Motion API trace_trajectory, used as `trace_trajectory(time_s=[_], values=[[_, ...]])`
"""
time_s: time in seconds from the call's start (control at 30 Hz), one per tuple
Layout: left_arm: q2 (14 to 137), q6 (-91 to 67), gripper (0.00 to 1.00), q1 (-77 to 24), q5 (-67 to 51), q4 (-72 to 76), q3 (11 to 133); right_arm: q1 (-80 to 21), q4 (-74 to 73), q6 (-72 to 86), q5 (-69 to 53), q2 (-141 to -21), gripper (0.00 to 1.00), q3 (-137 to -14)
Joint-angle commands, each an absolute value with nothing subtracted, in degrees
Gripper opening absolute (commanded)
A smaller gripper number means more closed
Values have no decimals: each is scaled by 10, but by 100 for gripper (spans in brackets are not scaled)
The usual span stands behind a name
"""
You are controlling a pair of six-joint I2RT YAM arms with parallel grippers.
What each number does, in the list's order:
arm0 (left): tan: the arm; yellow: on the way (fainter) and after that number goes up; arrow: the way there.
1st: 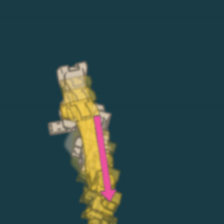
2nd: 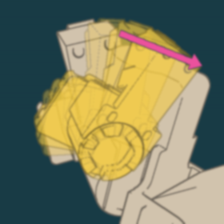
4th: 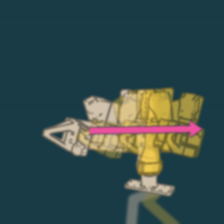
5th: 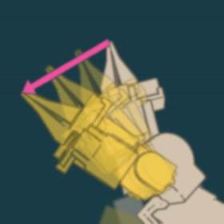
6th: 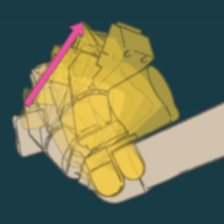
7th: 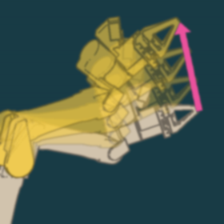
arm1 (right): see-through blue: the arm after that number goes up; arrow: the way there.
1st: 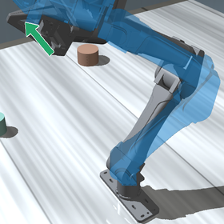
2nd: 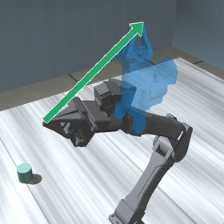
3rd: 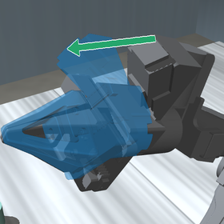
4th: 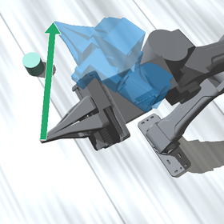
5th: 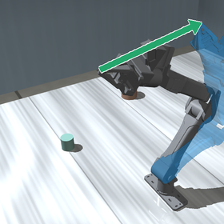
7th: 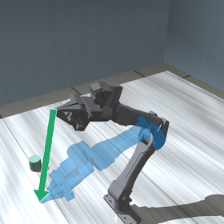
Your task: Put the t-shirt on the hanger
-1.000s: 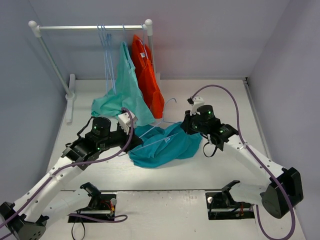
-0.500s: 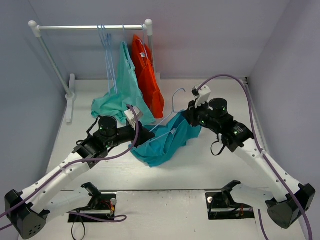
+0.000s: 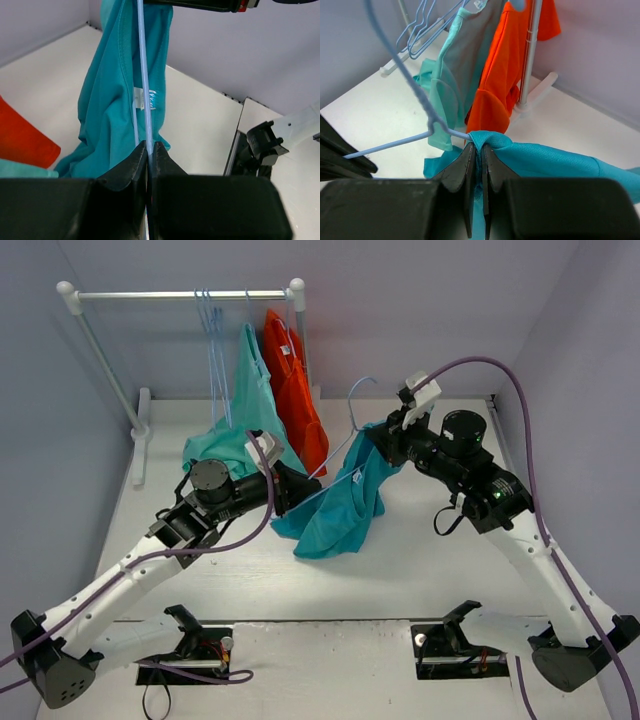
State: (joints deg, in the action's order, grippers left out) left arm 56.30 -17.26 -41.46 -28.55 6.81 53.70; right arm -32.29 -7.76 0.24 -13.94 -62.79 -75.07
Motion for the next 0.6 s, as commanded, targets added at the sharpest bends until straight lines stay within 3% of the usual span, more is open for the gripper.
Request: trace_trajectory(time_s=[0.0,0.37,0.47,0.57], values=[[579,-173,0,-430,-328,190,586,-326,-33,-16,-164,-643,3,-799],[630,-248,0,-438,-312,436,513,-340,-33,-4,-173,-657,8,-794],[628,-250,0,-438,-314,437,506,-340,-33,-12,-147,-646,16,-785],[614,-247,0,-437,-296,455,481,-340,-34,-14,-129,-637,31,-774]])
